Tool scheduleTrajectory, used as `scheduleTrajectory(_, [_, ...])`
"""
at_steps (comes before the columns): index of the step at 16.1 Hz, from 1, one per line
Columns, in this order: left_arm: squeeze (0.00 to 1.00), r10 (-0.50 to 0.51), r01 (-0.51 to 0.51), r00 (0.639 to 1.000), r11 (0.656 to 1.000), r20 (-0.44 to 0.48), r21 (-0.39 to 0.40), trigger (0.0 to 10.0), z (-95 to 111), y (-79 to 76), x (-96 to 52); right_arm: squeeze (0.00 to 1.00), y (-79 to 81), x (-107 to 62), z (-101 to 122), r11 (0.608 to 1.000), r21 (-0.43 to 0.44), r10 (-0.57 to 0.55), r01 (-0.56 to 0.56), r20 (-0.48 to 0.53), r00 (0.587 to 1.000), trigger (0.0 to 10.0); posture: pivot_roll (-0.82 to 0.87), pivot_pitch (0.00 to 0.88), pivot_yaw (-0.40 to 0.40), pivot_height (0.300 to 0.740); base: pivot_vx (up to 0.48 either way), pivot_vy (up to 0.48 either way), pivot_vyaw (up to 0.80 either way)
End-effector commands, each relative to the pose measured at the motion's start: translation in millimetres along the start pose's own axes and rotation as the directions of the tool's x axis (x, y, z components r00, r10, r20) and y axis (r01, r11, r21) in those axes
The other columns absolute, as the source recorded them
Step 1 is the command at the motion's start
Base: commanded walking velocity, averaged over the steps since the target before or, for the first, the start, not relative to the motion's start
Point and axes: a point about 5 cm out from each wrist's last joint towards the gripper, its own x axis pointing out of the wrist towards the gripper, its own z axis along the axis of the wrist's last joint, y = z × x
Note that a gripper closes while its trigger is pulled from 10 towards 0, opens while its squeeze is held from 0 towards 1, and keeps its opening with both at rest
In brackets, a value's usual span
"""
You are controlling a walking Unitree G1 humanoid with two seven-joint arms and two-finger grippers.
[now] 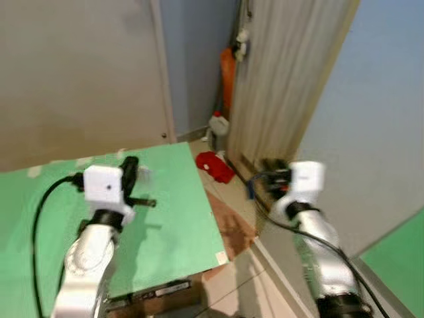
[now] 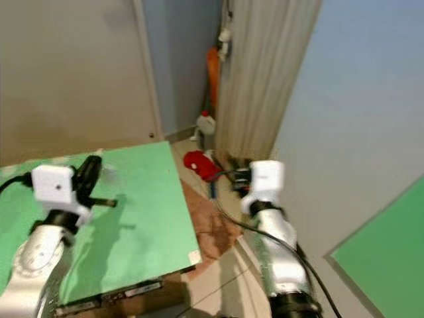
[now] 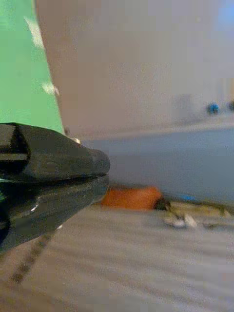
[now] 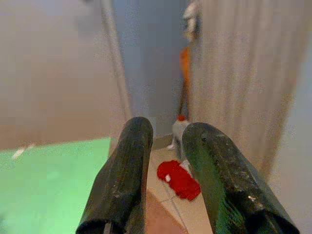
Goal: Hang keys on a hook
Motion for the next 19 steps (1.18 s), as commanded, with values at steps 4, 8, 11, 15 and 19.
scheduleTrajectory(4, [0.0, 0.005, -0.006, 1.0, 0.996, 0.007, 0.089, 0.0, 6, -5.6, 17.0, 0.0, -2.9, -11.3, 3, 0.999, 0.036, -0.036, 0.035, 0.033, 0.999, 10.0, 0.03, 0.0, 0.029, 0.74, 0.0, 0.0, 0.0])
scheduleTrajectory(8, [0.0, -0.017, 0.015, 0.999, 0.997, 0.03, 0.07, 0.0, 7, -18.0, 18.1, 0.0, 1.1, -14.8, -3, 1.0, 0.013, 0.012, -0.012, -0.014, 1.0, 10.0, 0.02, 0.0, 0.012, 0.74, 0.0, 0.0, 0.0])
scheduleTrajectory(11, [0.0, 0.013, -0.014, 0.999, 0.999, 0.044, 0.039, 0.0, 6, -16.0, 16.4, 0.0, 2.8, -12.7, -8, 1.0, 0.008, 0.028, -0.027, -0.038, 0.999, 10.0, 0.03, 0.0, 0.002, 0.74, 0.0, 0.0, 0.0])
scheduleTrajectory(15, [0.0, 0.042, -0.041, 0.997, 0.999, 0.064, -0.011, 0.0, 9, -15.2, 19.5, 0.0, 2.1, -11.5, -10, 0.999, 0.011, 0.032, -0.032, -0.059, 0.998, 10.0, 0.01, 0.0, -0.002, 0.74, 0.0, -0.48, 0.0])
scheduleTrajectory(19, [0.0, 0.028, -0.027, 0.998, 0.999, 0.056, -0.018, 0.0, 6, -17.4, 20.5, 0.0, 2.0, -12.3, -15, 0.999, 0.0, 0.04, -0.04, -0.082, 0.996, 10.0, 0.0, 0.0, 0.0, 0.74, 0.0, -0.48, 0.0])
